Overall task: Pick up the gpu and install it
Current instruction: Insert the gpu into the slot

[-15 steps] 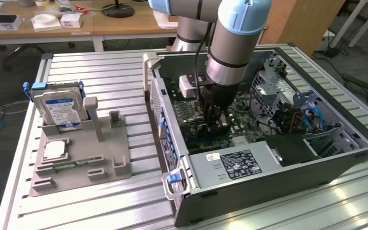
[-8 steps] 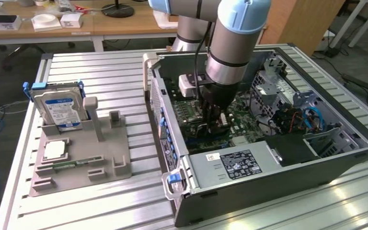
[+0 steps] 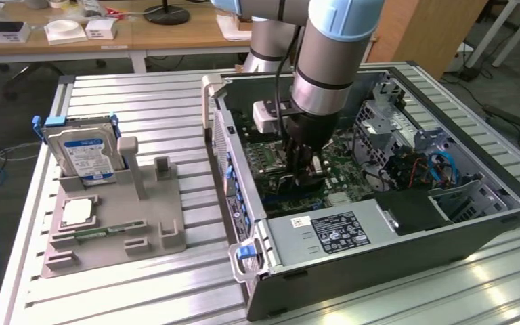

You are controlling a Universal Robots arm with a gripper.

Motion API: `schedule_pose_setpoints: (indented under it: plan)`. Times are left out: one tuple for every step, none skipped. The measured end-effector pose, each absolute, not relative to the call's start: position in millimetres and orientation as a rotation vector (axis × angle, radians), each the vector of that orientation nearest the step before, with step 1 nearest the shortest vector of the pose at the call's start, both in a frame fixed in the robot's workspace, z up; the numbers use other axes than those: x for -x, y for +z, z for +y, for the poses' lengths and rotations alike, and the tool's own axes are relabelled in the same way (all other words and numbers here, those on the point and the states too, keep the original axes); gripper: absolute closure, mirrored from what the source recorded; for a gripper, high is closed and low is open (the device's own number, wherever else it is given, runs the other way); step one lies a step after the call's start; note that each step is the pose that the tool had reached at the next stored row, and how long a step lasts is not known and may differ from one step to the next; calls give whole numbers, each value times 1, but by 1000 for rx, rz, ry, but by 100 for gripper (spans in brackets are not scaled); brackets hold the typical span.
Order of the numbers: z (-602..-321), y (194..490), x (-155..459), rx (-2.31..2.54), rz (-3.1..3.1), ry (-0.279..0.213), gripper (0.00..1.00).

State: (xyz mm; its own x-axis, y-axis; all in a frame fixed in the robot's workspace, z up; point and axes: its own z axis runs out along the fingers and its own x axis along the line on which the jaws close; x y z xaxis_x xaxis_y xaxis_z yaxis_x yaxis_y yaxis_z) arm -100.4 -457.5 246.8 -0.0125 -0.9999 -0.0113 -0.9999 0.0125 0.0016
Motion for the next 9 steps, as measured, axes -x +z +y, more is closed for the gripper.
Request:
schedule_pose_setpoints:
  plan:
    - [-458,248,100,2202,2230,14,60]
    - [-458,249,101,2202,2230,13,60]
    - [-458,251,101,2202,2230,13,60]
    - [-458,252,101,2202,2230,12,60]
    - [-458,254,101,2202,2229,12,60]
    - [-458,255,101,2201,2229,11,60]
    - [-458,256,101,2201,2229,11,60]
    - [-457,258,101,2201,2229,10,60]
    - [-458,259,101,2200,2228,9,60]
